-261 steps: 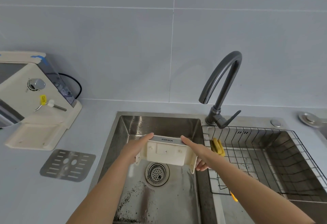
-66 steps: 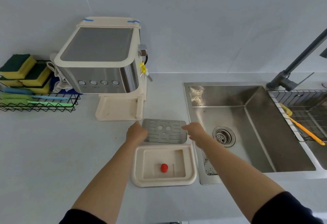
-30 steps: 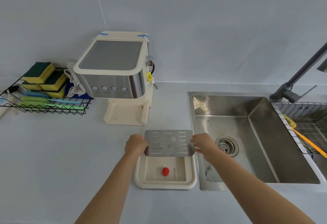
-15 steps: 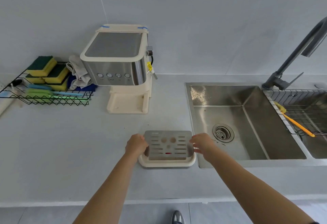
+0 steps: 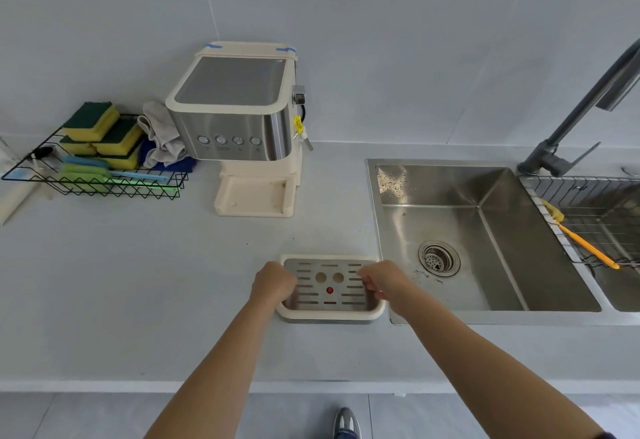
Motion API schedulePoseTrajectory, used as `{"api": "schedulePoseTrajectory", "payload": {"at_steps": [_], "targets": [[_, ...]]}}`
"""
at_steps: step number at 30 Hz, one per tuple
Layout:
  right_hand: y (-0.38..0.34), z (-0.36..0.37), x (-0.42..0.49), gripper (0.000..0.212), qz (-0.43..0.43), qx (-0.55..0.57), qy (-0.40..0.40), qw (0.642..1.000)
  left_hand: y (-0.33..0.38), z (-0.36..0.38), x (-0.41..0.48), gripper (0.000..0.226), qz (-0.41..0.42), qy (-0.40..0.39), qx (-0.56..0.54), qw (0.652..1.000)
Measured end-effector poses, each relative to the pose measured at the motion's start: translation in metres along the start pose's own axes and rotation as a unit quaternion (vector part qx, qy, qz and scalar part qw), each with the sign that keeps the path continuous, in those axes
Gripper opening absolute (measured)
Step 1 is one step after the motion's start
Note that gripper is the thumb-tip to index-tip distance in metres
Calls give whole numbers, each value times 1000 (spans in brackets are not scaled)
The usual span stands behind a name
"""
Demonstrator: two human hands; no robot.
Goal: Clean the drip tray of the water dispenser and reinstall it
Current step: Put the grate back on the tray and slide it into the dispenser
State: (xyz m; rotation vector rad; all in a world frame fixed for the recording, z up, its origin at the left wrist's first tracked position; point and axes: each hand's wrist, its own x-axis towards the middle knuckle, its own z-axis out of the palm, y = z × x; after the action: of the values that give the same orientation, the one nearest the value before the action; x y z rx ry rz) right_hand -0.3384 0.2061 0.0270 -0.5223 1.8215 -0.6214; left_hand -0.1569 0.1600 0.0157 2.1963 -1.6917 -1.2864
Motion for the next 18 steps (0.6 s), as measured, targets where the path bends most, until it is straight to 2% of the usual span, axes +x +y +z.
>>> {"api": "schedulePoseTrajectory", "payload": {"at_steps": [4, 6, 7, 8, 10, 13, 14, 18], "targets": [[-1, -2, 1, 20, -18, -15, 8, 1000, -2, -4, -3, 25, 28, 4, 6, 1000], [0, -4, 2, 5, -35, -38, 6, 999, -1, -8, -8, 8, 59, -6, 7, 998], [1, -7, 2, 16, -51, -51, 3, 997, -1, -9, -8, 27, 71, -11, 6, 997], [1, -8, 1, 35, -69, -68, 0, 995, 0, -12, -13, 44, 89, -14, 14, 996], [4, -11, 0, 63, -110, -109, 1, 988, -2, -13, -19, 58, 141, -19, 30, 989], [14, -13, 1, 75, -150, -172, -10, 974, -15, -13, -18, 78, 163, -48, 37, 985], [18, -13, 0, 78, -158, -199, -6, 967, -20, -12, -17, 78, 175, -48, 35, 983], [39, -14, 7, 113, -172, -294, -24, 940, -45, 1, -4, 97, 193, -39, 58, 979]]}}
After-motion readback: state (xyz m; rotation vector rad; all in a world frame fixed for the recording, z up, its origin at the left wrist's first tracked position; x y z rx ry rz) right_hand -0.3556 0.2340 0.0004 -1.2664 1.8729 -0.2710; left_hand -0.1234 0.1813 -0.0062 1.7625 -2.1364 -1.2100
